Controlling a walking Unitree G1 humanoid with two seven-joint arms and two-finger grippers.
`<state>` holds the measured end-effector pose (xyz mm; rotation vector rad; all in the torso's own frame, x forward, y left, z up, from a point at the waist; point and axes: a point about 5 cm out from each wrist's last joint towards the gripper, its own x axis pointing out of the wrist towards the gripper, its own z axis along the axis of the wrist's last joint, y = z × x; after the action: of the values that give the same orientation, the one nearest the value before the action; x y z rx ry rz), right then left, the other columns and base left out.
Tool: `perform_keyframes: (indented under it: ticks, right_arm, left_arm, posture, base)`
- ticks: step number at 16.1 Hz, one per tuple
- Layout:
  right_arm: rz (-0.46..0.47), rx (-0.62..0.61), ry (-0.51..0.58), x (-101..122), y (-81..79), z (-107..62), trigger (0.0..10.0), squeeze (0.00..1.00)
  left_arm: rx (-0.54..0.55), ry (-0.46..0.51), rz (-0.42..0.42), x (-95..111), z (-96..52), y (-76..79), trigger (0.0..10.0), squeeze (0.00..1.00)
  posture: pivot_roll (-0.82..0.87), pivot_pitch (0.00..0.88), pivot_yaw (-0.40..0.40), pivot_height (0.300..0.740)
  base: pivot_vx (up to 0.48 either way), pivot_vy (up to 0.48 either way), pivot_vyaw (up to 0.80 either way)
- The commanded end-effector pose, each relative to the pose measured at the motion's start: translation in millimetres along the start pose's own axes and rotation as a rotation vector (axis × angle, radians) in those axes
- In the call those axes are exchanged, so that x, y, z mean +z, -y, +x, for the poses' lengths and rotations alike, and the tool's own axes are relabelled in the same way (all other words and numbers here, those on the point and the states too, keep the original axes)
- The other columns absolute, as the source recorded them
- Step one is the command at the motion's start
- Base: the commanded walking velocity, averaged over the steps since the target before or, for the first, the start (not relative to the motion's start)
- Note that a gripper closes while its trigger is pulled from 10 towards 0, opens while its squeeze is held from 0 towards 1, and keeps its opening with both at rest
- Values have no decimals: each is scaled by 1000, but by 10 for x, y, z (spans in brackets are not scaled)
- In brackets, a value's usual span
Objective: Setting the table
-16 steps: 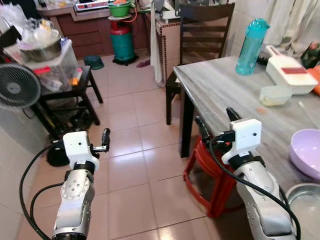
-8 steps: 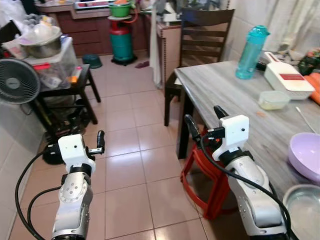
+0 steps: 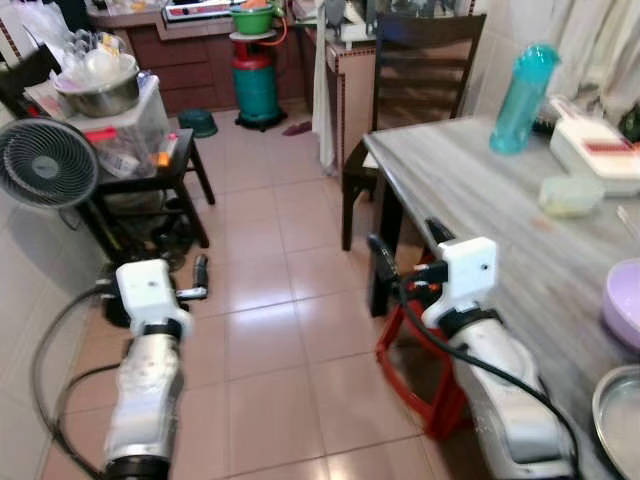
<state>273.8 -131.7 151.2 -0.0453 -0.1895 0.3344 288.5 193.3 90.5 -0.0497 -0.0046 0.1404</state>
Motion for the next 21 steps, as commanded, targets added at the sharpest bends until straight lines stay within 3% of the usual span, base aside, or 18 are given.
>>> perform_keyframes:
  ticks: [1,4,14,21]
  right_arm:
    - [10,1,38,73,-27,25,10000,0]
    - [10,2,43,78,-33,28,10000,0]
    - [14,-14,41,47,-26,56,10000,0]
    - [36,-127,-14,-77,108,80,10000,0]
  left_arm:
    - [7,2,20,15,21,-65,10000,0]
    - [8,2,27,19,36,-82,10000,0]
    - [6,6,38,23,77,-89,10000,0]
    - [-39,-62,-10,-146,94,10,10000,0]
  posture:
    - [-33,0,67,740]
    - [-32,0,68,740]
    - [-26,0,72,740]
    - [-22,0,63,740]
  base:
    - [0,349,0]
    - [0,349,0]
    - [0,392,487]
    - [0,0,0]
